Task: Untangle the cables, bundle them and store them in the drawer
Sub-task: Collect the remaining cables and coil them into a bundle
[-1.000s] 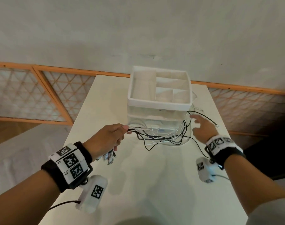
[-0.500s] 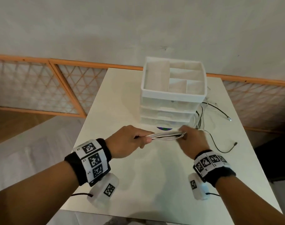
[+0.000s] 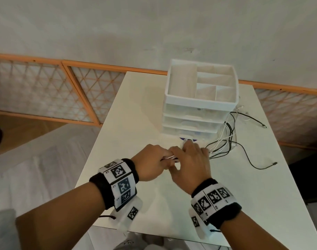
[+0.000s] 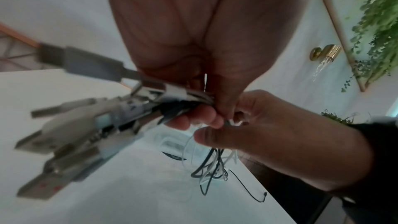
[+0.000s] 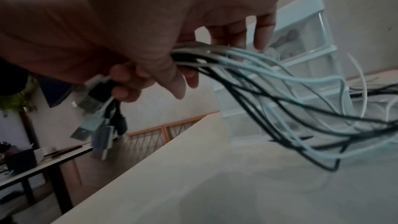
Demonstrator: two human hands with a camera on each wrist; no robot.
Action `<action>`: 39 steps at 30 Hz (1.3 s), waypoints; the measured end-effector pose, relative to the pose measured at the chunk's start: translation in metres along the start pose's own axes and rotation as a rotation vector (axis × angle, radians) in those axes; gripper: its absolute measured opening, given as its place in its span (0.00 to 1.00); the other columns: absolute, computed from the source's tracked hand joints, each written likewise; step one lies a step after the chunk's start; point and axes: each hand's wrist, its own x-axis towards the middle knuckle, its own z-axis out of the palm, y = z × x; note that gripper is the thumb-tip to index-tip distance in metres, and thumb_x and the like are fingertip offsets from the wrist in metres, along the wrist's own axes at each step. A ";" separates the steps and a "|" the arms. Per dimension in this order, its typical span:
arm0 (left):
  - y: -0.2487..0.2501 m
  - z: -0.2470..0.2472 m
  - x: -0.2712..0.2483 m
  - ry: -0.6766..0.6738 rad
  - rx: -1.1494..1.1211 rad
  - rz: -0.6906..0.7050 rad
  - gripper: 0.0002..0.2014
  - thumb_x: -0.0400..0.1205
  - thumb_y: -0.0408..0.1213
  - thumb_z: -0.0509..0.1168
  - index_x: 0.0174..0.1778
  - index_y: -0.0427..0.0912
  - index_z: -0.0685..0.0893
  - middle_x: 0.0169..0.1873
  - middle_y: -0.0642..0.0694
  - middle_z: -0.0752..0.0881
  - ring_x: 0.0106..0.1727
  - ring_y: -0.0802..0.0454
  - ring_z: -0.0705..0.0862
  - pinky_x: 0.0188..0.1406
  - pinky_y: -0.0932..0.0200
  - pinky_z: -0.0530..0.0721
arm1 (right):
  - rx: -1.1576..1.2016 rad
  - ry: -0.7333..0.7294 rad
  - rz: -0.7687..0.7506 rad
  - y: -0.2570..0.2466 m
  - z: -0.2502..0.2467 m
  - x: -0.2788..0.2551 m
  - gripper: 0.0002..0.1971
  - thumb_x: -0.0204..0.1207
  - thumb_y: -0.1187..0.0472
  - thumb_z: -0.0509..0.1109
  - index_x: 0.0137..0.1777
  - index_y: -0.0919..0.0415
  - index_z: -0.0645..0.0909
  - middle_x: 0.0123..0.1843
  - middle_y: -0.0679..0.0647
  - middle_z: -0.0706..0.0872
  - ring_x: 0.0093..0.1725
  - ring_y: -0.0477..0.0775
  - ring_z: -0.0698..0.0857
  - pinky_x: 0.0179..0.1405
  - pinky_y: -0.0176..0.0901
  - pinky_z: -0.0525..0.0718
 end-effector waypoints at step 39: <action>0.011 -0.044 0.000 0.133 -1.154 -0.260 0.40 0.83 0.66 0.49 0.53 0.27 0.85 0.33 0.35 0.83 0.30 0.43 0.81 0.24 0.56 0.83 | 0.629 -0.084 -0.202 0.001 -0.033 0.029 0.22 0.85 0.50 0.64 0.79 0.42 0.72 0.40 0.45 0.88 0.37 0.47 0.84 0.41 0.45 0.85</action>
